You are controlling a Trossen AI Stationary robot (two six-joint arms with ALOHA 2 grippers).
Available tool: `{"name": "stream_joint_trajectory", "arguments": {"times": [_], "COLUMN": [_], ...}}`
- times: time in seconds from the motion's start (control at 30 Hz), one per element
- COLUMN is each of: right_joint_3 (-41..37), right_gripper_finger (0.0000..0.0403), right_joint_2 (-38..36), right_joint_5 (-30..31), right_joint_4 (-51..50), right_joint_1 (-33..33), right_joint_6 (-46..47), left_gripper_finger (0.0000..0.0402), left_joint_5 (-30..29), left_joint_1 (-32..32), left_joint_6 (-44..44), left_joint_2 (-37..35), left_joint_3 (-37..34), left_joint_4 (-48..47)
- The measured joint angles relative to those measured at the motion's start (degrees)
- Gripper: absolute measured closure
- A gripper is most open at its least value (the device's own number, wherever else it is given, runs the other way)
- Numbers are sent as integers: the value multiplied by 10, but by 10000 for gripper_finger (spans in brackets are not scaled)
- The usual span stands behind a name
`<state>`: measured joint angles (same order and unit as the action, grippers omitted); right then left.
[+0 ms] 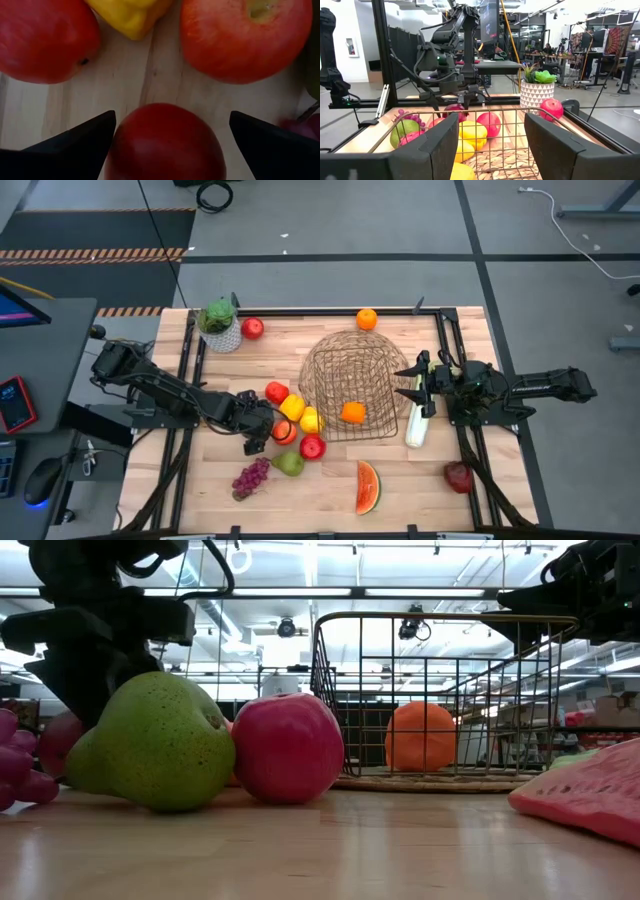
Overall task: Build produce basket
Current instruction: Put the pomegranate into the wire basket
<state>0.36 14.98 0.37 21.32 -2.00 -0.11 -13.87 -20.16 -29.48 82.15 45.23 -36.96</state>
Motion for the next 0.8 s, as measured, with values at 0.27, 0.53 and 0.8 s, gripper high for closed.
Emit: {"name": "stream_joint_trajectory", "arguments": {"times": [0.27, 0.53, 0.8], "right_joint_3": [0, 0, 0], "right_gripper_finger": [172, 172, 172], "right_joint_2": [0, 0, 0], "right_joint_5": [0, 0, 0], "right_joint_4": [0, 0, 0], "right_joint_1": [0, 0, 0], "right_joint_6": [0, 0, 0], "left_gripper_finger": [3, 3, 3], "left_joint_5": [5, 51, 71], "left_joint_1": [0, 0, 0], "left_joint_6": [1, 46, 103], "left_joint_2": [0, 0, 0], "left_joint_3": [0, 1, 1], "left_joint_4": [-12, -49, -109]}}
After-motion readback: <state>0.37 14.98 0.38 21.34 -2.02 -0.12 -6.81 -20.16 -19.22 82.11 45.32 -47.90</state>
